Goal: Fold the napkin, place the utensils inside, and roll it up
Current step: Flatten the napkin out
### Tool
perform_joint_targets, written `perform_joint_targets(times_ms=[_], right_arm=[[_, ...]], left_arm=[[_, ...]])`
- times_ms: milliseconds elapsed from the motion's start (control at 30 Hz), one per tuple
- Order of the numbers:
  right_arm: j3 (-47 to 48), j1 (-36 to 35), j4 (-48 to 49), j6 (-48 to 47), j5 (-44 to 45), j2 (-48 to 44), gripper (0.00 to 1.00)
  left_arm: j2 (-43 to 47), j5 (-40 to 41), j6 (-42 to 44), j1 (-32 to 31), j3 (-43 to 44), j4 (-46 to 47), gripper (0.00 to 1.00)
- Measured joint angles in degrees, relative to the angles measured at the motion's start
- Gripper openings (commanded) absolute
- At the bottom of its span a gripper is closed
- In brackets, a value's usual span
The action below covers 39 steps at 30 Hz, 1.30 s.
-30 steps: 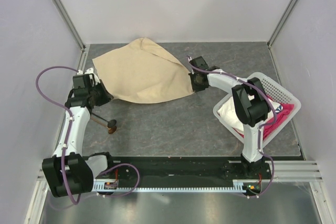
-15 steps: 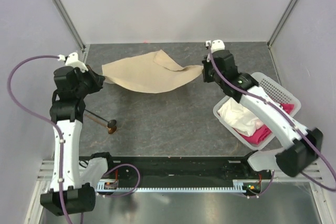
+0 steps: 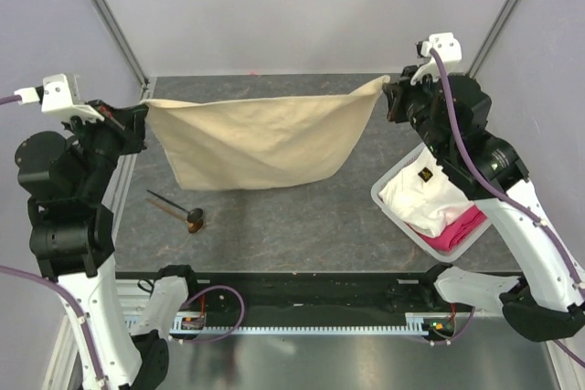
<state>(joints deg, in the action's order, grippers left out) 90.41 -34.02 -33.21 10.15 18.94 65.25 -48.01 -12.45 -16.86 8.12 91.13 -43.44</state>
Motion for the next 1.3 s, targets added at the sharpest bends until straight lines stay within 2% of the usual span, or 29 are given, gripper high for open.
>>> perform_joint_targets(times_ms=[133,367,533,733,1000,1133,1300], right_arm=[[4.3,0.0,1.5,-1.6,3.9,6.3,0.00],[13.5,2.0,2.5,-3.9,6.4,26.9,0.00],[18.8,4.6,1.2,-3.9,6.3,34.2,0.00],[21.0,5.4,1.5,-4.2,4.6,30.0,0.00],[16.1,4.5,2.3,-5.4,1.6,11.4,0.00],[16.2,4.3,1.8,-5.4,0.0,3.8,0.00],[19.0,4.2,1.0,-4.4,-1.1,1.2,0.00]], left_arm=[[-5.6,-0.3,0.0,0.0,0.5,0.8,0.02],[-24.3,-1.2,0.0,0.0,0.1,3.7,0.02],[-28.7,-2.0,0.0,0.0,1.7,4.6,0.02],[-24.8,-3.0,0.0,-0.2,6.1,7.1,0.02],[-9.0,-3.2,-0.2,-0.2,7.1,6.5,0.02],[-4.8,-4.3,-0.6,-0.3,13.1,3.4,0.02],[-4.5,-7.3,-2.4,-0.3,20.8,1.3,0.02]])
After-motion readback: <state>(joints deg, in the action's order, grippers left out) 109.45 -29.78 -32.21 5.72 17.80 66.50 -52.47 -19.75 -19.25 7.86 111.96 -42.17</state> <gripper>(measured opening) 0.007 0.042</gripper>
